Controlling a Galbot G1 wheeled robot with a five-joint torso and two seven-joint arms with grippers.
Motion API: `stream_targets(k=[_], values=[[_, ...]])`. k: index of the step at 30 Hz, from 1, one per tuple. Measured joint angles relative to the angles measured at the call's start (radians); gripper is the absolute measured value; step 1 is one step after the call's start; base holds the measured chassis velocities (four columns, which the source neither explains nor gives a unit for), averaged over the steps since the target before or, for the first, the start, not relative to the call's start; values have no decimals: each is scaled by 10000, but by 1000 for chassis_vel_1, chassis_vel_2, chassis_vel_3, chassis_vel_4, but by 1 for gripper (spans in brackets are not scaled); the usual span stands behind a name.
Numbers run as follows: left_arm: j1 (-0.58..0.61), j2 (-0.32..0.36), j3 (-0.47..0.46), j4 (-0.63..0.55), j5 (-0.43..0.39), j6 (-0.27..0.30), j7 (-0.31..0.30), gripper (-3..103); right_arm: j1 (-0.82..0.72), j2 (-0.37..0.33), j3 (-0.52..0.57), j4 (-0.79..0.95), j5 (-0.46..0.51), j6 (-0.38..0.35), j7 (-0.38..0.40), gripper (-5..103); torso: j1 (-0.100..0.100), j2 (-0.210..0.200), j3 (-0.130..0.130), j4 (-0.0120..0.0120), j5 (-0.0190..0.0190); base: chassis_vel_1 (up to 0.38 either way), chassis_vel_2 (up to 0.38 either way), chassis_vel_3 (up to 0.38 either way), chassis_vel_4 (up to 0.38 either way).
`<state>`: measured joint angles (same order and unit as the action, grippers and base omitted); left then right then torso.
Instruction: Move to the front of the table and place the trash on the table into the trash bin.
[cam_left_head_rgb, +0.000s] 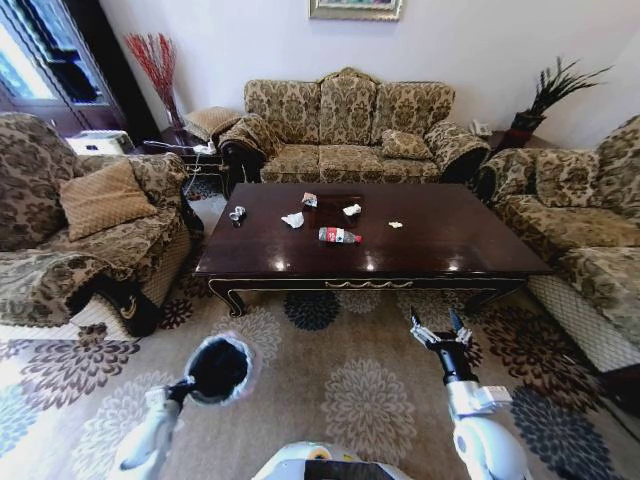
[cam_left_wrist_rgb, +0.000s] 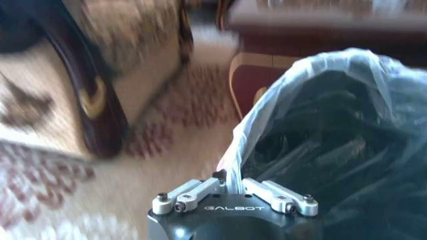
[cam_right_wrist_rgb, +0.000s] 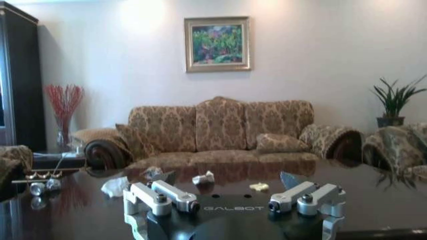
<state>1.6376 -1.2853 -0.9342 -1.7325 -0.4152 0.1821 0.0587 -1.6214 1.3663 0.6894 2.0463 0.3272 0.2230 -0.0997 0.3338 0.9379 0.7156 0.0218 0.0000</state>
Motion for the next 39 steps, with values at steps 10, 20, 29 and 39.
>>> stream_targets(k=[10,20,29,39], values=[[519,188,-928,-4295,-354,157,-545,0,359,-40,-168,-48,-338,341,-180,100,0,1,0,-7,-1,0,0,0,0],[-379,455,-211,-4572,-345,-72,-1103,0,392,-149,-184,288,-537,119,35,100,-1,1,0,-5,-2,-3,6,6,-3],[-516,536,22,-4313,-336,-296,-1109,0,276,34,-238,356,-764,58,105,100,-3,2,-1,-8,-2,-133,131,121,-130],[-415,653,-41,-4393,-484,-354,-1040,0,684,78,-388,282,-1094,-32,52,100,8,-2,3,-9,-1,-247,244,232,-225]])
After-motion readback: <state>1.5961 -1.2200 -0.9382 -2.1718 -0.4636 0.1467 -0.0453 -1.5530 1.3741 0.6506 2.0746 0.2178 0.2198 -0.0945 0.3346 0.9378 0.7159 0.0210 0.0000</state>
